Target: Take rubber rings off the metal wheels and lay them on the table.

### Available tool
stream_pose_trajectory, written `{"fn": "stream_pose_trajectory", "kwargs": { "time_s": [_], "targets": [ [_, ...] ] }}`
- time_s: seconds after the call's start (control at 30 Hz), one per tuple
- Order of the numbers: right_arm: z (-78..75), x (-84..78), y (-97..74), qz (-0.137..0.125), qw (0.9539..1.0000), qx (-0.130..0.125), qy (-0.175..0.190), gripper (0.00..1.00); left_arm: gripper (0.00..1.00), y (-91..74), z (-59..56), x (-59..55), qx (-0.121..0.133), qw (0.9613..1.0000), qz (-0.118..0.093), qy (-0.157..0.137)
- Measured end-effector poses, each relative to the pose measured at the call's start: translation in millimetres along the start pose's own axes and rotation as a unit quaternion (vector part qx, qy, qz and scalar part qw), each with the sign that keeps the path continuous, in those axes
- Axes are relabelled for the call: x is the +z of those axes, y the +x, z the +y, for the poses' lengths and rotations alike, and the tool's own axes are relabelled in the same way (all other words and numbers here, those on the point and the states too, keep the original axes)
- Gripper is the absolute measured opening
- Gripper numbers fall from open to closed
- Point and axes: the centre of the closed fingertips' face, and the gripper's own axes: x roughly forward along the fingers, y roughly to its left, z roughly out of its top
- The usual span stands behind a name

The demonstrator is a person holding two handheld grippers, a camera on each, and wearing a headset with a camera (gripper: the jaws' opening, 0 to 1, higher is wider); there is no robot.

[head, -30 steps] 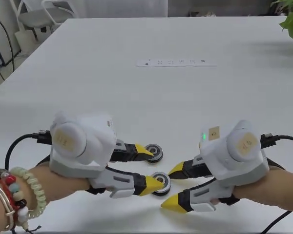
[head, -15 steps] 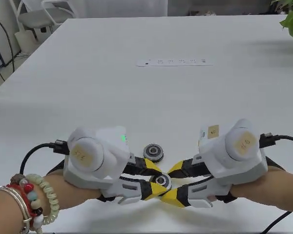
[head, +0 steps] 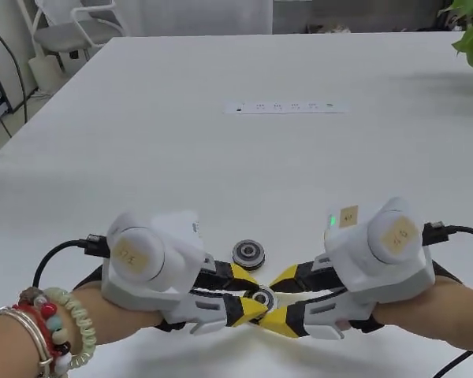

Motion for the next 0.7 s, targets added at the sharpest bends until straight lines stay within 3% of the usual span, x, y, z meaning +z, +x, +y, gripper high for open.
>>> {"fn": "stream_pose_trajectory", "kwargs": {
  "time_s": [0.53,0.63,0.7],
  "targets": [
    [-1.6,-6.2,-6.2,0.019,0.9992,0.009,-0.034,0.17,0.08,-0.4,-0.6,-0.6,0.001,1.0000,-0.004,-0.005],
    [-5.5,-12.0,-7.7,0.037,0.9976,0.001,-0.059,0.09,0.08,-0.5,-0.7,-0.7,0.001,1.0000,-0.005,-0.007],
    [-5.7,-12.0,-9.1,0.032,0.9985,0.002,-0.045,0.03,0.08,-0.7,-0.7,-0.8,0.002,1.0000,-0.005,-0.008]
  ]
}}
